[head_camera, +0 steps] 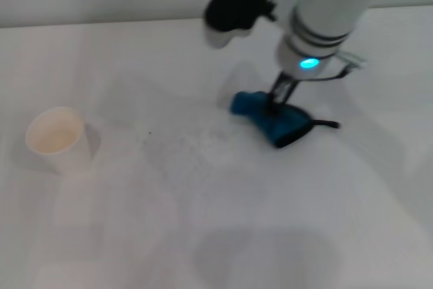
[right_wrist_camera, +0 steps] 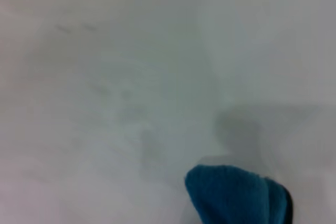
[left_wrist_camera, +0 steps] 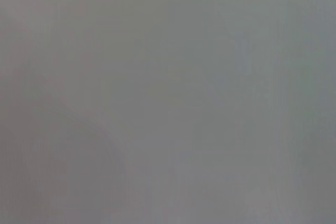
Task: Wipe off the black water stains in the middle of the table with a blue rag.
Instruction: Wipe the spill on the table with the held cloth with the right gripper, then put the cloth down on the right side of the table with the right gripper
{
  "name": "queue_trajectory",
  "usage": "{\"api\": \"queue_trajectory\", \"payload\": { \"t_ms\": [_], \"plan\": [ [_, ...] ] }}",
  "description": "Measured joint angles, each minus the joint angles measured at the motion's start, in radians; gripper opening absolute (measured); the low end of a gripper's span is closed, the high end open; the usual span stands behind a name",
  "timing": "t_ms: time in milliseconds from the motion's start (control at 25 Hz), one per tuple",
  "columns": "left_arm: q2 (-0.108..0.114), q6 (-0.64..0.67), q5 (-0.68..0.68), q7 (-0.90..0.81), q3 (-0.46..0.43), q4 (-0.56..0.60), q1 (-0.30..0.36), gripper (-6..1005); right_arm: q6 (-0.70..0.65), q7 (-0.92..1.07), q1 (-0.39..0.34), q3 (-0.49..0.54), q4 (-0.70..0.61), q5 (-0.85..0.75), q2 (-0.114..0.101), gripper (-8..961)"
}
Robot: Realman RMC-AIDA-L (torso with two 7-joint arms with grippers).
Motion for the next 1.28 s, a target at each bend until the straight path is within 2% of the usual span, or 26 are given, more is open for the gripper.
{"api": "queue_trajectory", "payload": {
  "t_ms": [280, 480, 720, 840, 1280],
  "plan": [
    [0.001, -0.002, -0.006, 0.000, -0.001, -0.012, -0.013, 662, 0.152, -0.007, -0.142, 0.206, -0.145, -0.220, -0.006, 94],
    [0.001, -0.009, -0.014, 0.000, -0.001, -0.014, -0.024, 662, 0.200, -0.009, -0.217, 0.259, -0.178, -0.266, -0.008, 94],
    [0.001, -0.035, -0.014, 0.000, -0.001, -0.023, -0.048, 662, 0.241, -0.010, -0.301, 0.266, -0.260, -0.261, -0.004, 95],
    [0.001, -0.052, -0.014, 0.000, -0.001, -0.024, -0.063, 661, 0.252, -0.010, -0.326, 0.270, -0.291, -0.259, -0.005, 95],
    [0.002, -0.073, -0.014, 0.000, -0.001, -0.025, -0.080, 661, 0.265, -0.054, -0.336, 0.270, -0.278, -0.237, -0.002, 95]
  ]
}}
